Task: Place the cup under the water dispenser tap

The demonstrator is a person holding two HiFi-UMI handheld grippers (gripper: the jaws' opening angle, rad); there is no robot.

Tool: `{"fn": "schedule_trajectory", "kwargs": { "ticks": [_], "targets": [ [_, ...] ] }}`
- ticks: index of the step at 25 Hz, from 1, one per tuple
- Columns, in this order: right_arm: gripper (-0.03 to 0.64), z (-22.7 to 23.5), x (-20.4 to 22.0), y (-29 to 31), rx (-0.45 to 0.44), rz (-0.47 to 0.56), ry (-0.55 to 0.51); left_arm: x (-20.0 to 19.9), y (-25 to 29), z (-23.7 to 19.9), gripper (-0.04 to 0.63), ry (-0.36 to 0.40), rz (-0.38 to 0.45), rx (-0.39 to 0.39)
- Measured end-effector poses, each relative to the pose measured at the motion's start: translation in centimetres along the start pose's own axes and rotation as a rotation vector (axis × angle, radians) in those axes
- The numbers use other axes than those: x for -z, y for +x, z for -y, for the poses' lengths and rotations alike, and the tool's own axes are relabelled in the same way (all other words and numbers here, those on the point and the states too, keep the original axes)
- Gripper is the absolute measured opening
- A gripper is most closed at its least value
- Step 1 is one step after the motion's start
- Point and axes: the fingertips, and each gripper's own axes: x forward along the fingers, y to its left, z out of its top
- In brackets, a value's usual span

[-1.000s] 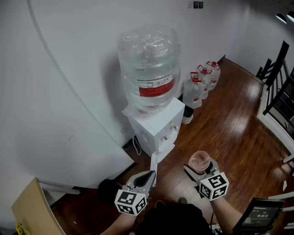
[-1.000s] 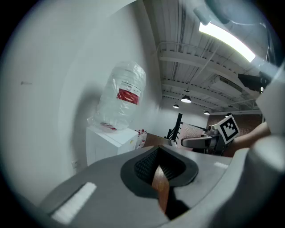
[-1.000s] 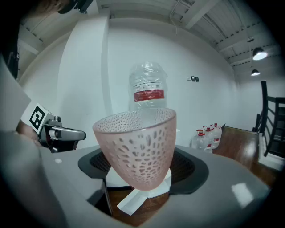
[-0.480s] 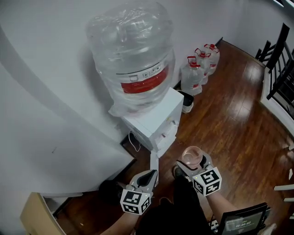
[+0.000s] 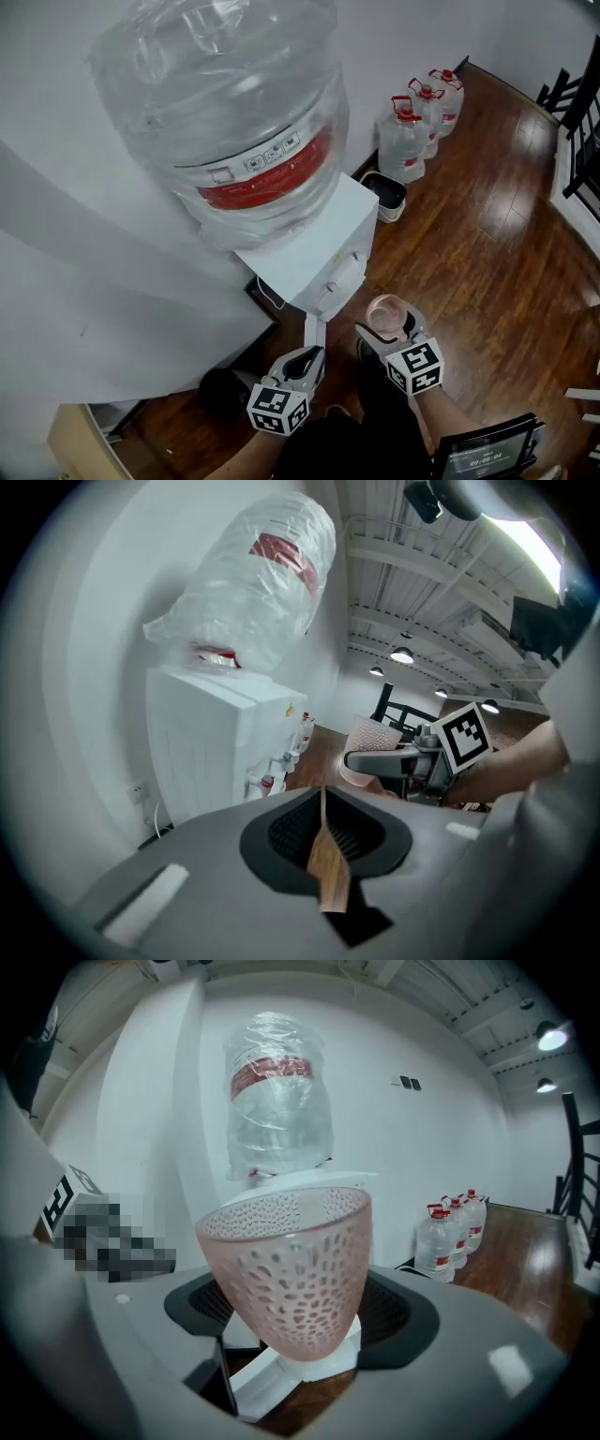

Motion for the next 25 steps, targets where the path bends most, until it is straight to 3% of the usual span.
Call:
{"fn": "schedule_trajectory", "kwargs": {
  "ticks": [4, 11, 25],
  "targets": [
    [0.376, 2.9, 1.6, 3.5, -0.009, -0.03, -0.008, 1.2, 3.5, -1.5, 0.13, -0.02, -0.046, 0.007],
    [0.376, 6.8, 8.5, 8.9, -0.021, -0.042, 0.0, 7.0, 9.4, -2.8, 0.135, -0.033, -0.073, 0.035],
    [0.376, 12.1, 17.2, 20.1, -0.066, -0.064, -0.013, 10.3, 17.9, -5.2, 0.169, -0.02, -0.089, 0.075]
  ]
}}
